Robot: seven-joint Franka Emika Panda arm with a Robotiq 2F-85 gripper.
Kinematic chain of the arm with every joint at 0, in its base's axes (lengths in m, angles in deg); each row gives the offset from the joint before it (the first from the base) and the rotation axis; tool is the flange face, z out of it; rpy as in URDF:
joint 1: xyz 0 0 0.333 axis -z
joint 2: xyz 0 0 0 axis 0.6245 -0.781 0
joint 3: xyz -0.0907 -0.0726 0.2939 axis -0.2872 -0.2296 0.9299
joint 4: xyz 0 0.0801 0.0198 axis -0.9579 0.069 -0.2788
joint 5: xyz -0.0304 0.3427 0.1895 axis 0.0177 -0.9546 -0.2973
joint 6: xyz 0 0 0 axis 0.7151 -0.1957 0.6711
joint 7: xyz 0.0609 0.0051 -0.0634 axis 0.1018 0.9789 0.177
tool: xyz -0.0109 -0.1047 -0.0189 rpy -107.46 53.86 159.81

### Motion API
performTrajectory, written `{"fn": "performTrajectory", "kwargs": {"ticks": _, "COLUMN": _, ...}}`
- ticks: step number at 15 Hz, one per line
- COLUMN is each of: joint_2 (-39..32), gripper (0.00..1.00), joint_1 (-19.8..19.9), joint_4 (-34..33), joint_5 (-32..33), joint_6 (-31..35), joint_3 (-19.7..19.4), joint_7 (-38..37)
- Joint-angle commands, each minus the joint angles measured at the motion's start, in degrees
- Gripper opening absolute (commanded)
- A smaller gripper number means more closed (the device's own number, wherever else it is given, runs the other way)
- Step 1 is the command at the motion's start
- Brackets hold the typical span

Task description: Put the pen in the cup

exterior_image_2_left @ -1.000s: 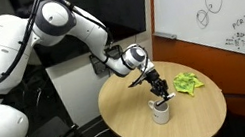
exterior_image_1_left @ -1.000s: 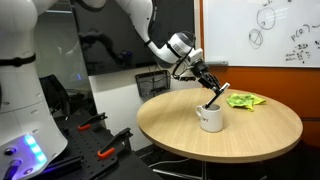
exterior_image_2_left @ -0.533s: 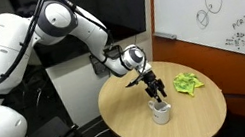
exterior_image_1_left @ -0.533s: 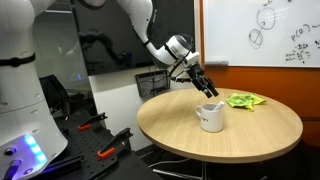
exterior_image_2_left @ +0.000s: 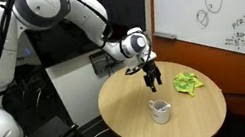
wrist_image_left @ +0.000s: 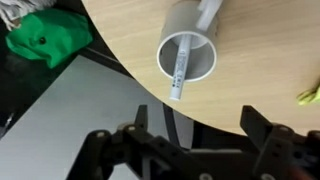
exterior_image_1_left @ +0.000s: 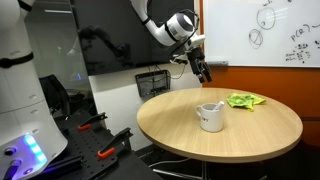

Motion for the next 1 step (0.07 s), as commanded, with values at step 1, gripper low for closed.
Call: {"fn": "performTrajectory", "kwargs": {"ticks": 1, "joint_2": 3.79, "gripper": 1.0, "joint_1": 3.23, "joint_4": 3.14, "joint_5": -3.96, "joint_6": -0.66, "joint_3": 4.34, "joint_7": 8.94}}
